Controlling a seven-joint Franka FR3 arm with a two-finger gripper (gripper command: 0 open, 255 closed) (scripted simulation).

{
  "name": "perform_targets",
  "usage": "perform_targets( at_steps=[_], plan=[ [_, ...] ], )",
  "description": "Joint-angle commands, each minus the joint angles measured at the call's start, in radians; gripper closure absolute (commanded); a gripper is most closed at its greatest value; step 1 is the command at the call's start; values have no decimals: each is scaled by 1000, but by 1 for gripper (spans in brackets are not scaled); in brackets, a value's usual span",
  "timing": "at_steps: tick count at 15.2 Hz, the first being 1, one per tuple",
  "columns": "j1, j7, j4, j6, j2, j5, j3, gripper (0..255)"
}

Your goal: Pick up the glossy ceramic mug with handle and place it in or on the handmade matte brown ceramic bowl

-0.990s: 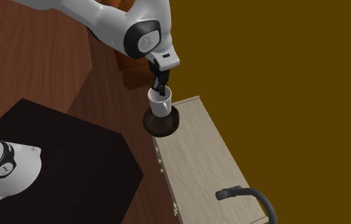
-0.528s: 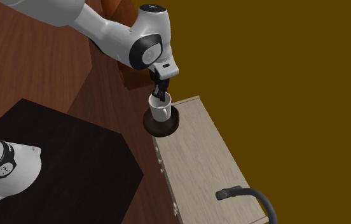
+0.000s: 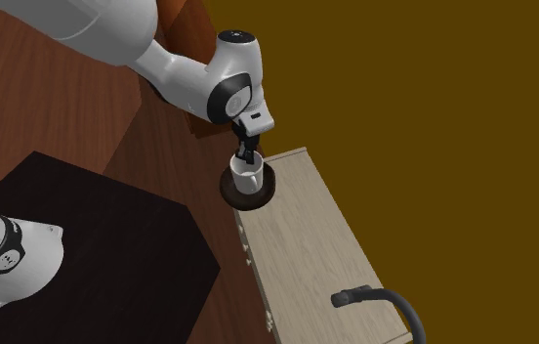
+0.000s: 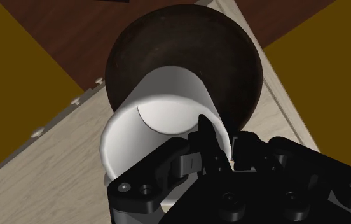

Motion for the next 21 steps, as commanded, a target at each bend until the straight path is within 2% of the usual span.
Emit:
perform_targets(
  at_steps=[1, 7, 8, 13, 17, 21],
  plan=[
    [6, 7, 4, 9, 13, -10, -9, 255],
    [6, 7, 4, 9, 13, -10, -9, 255],
    [6, 6, 4, 9, 13, -10, -9, 0],
    [6, 6, 5, 9, 13, -10, -9, 0],
    [-46, -52, -20, -70, -96, 78, 68, 0],
    [-46, -52, -20, -70, -96, 78, 67, 0]
  ],
)
